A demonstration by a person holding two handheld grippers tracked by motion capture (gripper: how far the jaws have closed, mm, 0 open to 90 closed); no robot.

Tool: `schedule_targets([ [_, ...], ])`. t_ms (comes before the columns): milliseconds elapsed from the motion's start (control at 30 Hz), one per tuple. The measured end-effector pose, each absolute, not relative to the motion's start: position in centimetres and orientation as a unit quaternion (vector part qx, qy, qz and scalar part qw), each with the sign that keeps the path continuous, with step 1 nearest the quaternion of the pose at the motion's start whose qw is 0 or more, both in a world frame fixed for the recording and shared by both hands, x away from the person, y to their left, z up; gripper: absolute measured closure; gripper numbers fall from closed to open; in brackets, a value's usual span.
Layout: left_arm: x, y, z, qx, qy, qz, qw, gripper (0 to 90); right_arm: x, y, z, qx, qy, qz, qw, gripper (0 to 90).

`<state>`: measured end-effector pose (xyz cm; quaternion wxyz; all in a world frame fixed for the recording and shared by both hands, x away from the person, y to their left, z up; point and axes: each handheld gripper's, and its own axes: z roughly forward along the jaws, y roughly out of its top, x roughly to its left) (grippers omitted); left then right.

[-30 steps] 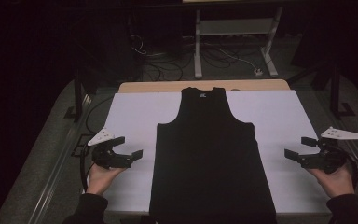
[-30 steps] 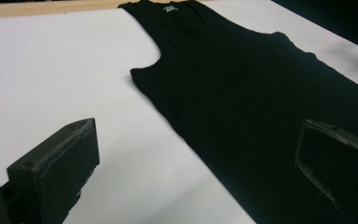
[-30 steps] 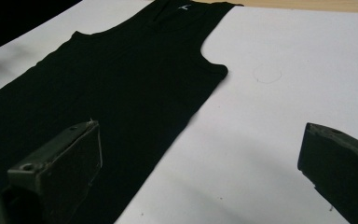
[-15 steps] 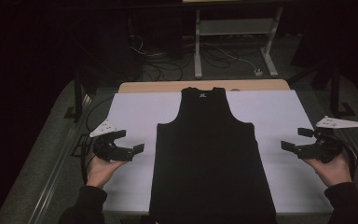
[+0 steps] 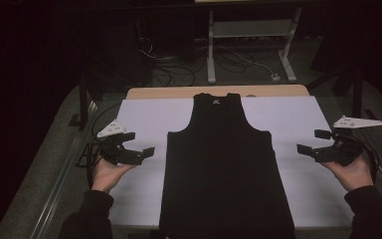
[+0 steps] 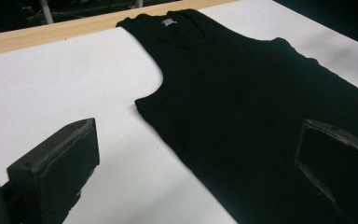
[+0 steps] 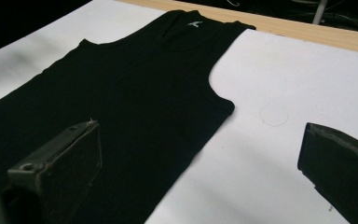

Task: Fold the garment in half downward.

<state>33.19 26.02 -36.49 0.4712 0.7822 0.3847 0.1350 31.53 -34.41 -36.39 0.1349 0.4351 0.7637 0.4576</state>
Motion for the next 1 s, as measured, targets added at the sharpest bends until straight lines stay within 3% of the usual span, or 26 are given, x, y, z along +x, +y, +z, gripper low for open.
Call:
schedule_targets([
  [1000,36.6,24.7,-35.2,0.791,0.377,0.116,0.468,0.0,35.2,-33.4,-34.9,0.430,0.775,0.445,0.125,0.0],
])
